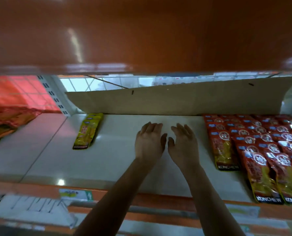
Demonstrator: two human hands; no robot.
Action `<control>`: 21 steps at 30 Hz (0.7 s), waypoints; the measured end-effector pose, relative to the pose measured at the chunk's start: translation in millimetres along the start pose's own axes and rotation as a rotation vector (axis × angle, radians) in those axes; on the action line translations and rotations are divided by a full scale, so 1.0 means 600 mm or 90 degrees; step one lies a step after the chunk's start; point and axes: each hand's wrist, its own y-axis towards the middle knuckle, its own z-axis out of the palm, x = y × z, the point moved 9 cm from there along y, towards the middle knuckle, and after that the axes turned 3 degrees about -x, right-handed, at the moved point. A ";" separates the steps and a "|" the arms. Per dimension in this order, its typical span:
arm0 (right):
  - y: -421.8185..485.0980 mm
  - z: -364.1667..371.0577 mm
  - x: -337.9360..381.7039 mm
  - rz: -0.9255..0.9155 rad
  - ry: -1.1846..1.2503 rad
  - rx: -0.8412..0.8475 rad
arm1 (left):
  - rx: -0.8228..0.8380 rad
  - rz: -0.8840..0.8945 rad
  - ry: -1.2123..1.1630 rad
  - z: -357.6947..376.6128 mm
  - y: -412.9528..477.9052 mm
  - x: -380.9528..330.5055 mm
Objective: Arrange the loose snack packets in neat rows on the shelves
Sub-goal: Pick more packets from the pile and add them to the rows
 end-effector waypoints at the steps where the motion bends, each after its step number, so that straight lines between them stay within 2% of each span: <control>1: 0.001 0.013 0.025 -0.016 -0.003 0.012 | -0.002 -0.011 0.008 -0.009 -0.002 0.024; 9: 0.004 0.127 0.253 -0.125 0.009 0.068 | -0.056 -0.100 0.017 -0.121 -0.027 0.241; 16: 0.000 0.247 0.481 -0.224 -0.007 0.086 | -0.046 -0.154 0.066 -0.206 -0.042 0.471; 21: -0.001 0.337 0.593 -0.238 -0.010 0.109 | -0.014 -0.210 0.139 -0.228 -0.054 0.624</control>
